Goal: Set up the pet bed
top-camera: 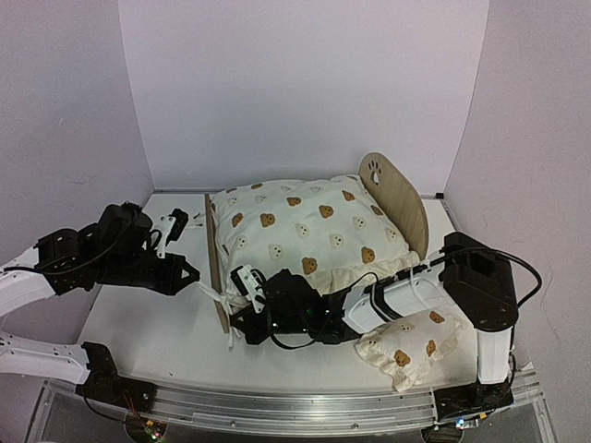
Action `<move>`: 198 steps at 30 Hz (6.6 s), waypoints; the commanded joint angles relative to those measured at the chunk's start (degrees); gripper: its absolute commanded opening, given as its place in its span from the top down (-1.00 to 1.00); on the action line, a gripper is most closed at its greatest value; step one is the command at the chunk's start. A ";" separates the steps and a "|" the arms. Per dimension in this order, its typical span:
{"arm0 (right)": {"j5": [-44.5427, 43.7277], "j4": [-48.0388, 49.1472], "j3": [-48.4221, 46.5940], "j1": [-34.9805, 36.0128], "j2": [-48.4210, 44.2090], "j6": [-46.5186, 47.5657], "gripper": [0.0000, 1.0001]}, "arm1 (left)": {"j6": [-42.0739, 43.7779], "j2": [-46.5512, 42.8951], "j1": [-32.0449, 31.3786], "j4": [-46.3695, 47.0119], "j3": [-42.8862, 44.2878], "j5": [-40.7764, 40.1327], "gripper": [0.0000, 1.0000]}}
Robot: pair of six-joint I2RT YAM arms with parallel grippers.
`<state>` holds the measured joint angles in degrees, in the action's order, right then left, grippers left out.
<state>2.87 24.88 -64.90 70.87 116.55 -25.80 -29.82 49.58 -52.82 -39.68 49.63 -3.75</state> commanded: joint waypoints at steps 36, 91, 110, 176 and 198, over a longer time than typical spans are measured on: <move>4.66 -14.43 -4.44 -1.26 -1.37 -6.19 1.00 | -28.62 -14.13 0.35 -2.40 -3.35 -10.06 -0.24; 6.95 -13.28 -3.91 -1.35 -1.32 -5.77 1.00 | -23.57 -6.85 -2.82 14.70 -18.91 -8.67 1.00; 9.20 -11.64 -2.29 -1.00 4.23 -9.31 1.00 | -48.34 8.64 -1.18 -8.62 -18.49 -38.91 1.00; -14.57 -91.17 17.28 -20.45 -60.52 -36.12 -0.96 | -2.68 27.66 16.17 12.13 6.31 -10.37 -0.21; -11.69 -68.88 20.96 -26.33 -31.49 -58.74 -0.97 | 9.57 24.31 37.89 3.66 1.08 -18.23 0.33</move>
<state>-8.10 -47.00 -42.65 44.64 80.93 -80.20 -24.14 74.04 -18.96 -29.54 50.83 -15.66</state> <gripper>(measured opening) 0.983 0.349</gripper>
